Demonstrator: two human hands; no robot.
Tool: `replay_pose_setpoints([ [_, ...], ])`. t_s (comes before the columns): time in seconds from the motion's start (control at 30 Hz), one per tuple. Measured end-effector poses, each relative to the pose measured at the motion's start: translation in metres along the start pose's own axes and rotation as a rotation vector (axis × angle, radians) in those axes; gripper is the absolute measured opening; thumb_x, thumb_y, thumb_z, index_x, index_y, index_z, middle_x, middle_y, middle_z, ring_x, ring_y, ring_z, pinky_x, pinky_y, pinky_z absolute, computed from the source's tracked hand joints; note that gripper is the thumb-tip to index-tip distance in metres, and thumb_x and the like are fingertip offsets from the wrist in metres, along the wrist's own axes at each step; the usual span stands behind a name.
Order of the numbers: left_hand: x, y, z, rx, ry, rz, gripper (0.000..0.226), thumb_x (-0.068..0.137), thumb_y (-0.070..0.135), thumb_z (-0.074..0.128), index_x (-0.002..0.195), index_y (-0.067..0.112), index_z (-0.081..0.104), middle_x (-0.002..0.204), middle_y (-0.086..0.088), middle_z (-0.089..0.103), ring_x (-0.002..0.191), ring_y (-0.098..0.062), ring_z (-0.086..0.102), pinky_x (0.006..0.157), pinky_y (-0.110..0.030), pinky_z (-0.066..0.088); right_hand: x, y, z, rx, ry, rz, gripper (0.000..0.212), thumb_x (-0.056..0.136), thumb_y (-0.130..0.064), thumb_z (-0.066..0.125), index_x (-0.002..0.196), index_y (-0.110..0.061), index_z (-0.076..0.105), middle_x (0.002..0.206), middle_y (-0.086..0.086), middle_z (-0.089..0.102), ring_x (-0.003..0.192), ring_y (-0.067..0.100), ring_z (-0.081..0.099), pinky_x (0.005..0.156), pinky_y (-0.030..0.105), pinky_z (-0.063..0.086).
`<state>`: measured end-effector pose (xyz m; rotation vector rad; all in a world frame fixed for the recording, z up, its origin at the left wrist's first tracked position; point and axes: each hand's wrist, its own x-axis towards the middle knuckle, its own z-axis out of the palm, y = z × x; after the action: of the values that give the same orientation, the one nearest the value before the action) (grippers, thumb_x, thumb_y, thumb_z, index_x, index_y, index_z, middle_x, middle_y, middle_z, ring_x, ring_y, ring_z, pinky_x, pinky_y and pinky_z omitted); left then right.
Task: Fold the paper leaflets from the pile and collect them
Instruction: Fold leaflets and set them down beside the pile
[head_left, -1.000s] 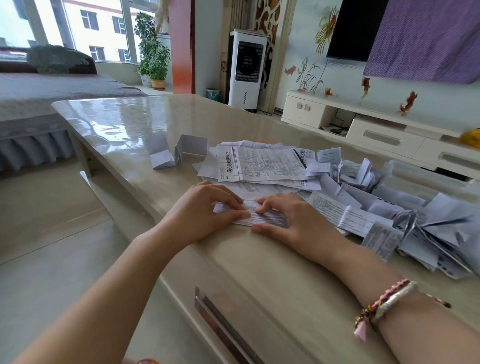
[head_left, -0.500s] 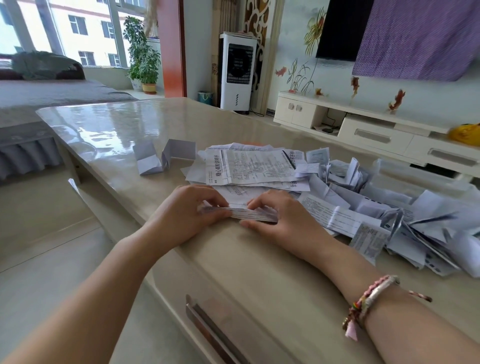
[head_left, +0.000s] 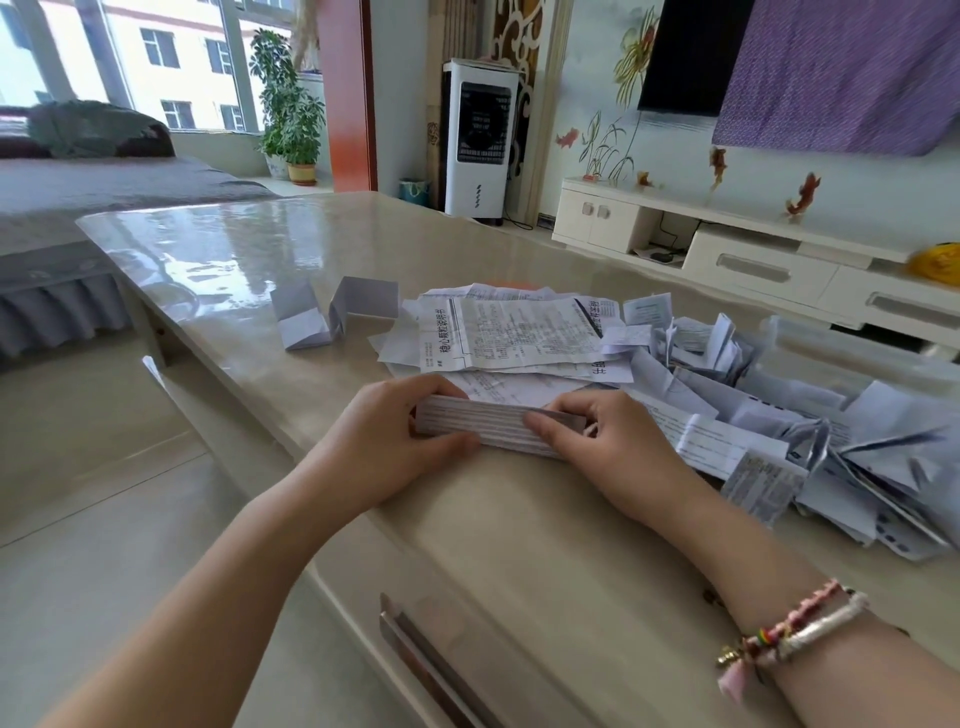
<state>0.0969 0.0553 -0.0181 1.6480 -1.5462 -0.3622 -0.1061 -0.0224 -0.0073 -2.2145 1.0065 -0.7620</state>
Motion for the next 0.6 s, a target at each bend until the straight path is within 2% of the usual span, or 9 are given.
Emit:
replay_pose_setpoints([
  [0.03,0.003,-0.002,0.002,0.055,0.043,-0.018,0.028,0.074,0.036,0.079,0.097,0.029,0.065,0.088,0.010,0.066,0.078,-0.004,0.061,0.074,-0.024,0.049,0.001,0.000,0.000,-0.022,0.022,0.018,0.028,0.090,-0.036,0.063,0.075,-0.013,0.066,0.051,-0.009,0.049,0.047,0.002,0.043,0.050,0.017,0.030],
  [0.1,0.006,-0.002,0.008,0.191,0.095,-0.071,0.040,0.077,0.048,0.072,0.112,0.033,0.058,0.101,0.009,0.063,0.095,-0.011,0.058,0.082,-0.025,0.040,0.003,-0.001,0.002,-0.135,0.073,0.026,0.027,0.091,-0.038,0.062,0.074,-0.016,0.060,0.056,-0.010,0.049,0.053,0.002,0.045,0.051,0.018,0.030],
  [0.2,0.007,0.003,0.015,0.364,0.090,-0.145,0.058,0.083,0.058,0.060,0.132,0.030,0.043,0.122,0.003,0.059,0.121,-0.019,0.041,0.097,-0.032,0.023,0.004,-0.004,0.006,-0.413,0.077,0.021,0.024,0.093,-0.041,0.056,0.090,-0.017,0.050,0.081,-0.005,0.056,0.083,0.015,0.053,0.068,0.029,0.039],
  [0.27,0.007,0.006,0.016,0.398,0.079,-0.166,0.062,0.084,0.059,0.056,0.136,0.029,0.038,0.127,0.003,0.056,0.123,-0.021,0.035,0.099,-0.034,0.020,0.004,-0.003,0.007,-0.545,0.068,0.014,0.027,0.093,-0.042,0.054,0.099,-0.018,0.044,0.096,-0.002,0.053,0.098,0.020,0.050,0.079,0.034,0.042],
  [0.37,0.008,0.006,0.015,0.411,0.068,-0.192,0.065,0.084,0.061,0.055,0.137,0.028,0.036,0.129,0.003,0.055,0.124,-0.023,0.033,0.100,-0.036,0.020,0.004,-0.001,0.007,-0.615,0.101,-0.011,0.033,0.092,-0.039,0.056,0.115,-0.019,0.045,0.115,0.000,0.046,0.111,0.021,0.042,0.088,0.033,0.038],
  [0.47,0.007,0.007,0.016,0.418,0.076,-0.207,0.065,0.084,0.060,0.055,0.137,0.028,0.036,0.134,0.004,0.049,0.125,-0.024,0.033,0.103,-0.037,0.020,0.004,-0.001,0.009,-0.572,0.114,-0.186,0.025,0.088,-0.024,0.061,0.112,-0.019,0.057,0.113,0.000,0.052,0.109,0.022,0.046,0.089,0.037,0.041],
  [0.5,0.007,0.008,0.016,0.416,0.087,-0.214,0.065,0.084,0.060,0.056,0.137,0.029,0.036,0.134,0.003,0.047,0.126,-0.024,0.033,0.104,-0.037,0.021,0.003,-0.001,0.009,-0.547,0.092,-0.237,0.021,0.088,-0.025,0.060,0.108,-0.020,0.061,0.110,-0.001,0.056,0.105,0.022,0.050,0.089,0.039,0.043],
  [0.53,0.007,0.009,0.016,0.413,0.101,-0.216,0.064,0.084,0.058,0.057,0.137,0.029,0.037,0.132,0.003,0.046,0.125,-0.025,0.034,0.104,-0.037,0.021,0.002,-0.001,0.009,-0.532,0.050,-0.264,0.023,0.088,-0.032,0.055,0.107,-0.022,0.064,0.109,-0.003,0.059,0.104,0.020,0.052,0.089,0.040,0.044],
  [0.6,0.006,0.010,0.017,0.407,0.133,-0.208,0.058,0.085,0.054,0.058,0.135,0.031,0.038,0.128,0.002,0.044,0.124,-0.025,0.034,0.104,-0.037,0.022,0.000,-0.003,0.009,-0.539,-0.060,-0.262,0.045,0.087,-0.053,0.037,0.113,-0.028,0.064,0.113,-0.009,0.060,0.106,0.015,0.050,0.093,0.034,0.040],
])
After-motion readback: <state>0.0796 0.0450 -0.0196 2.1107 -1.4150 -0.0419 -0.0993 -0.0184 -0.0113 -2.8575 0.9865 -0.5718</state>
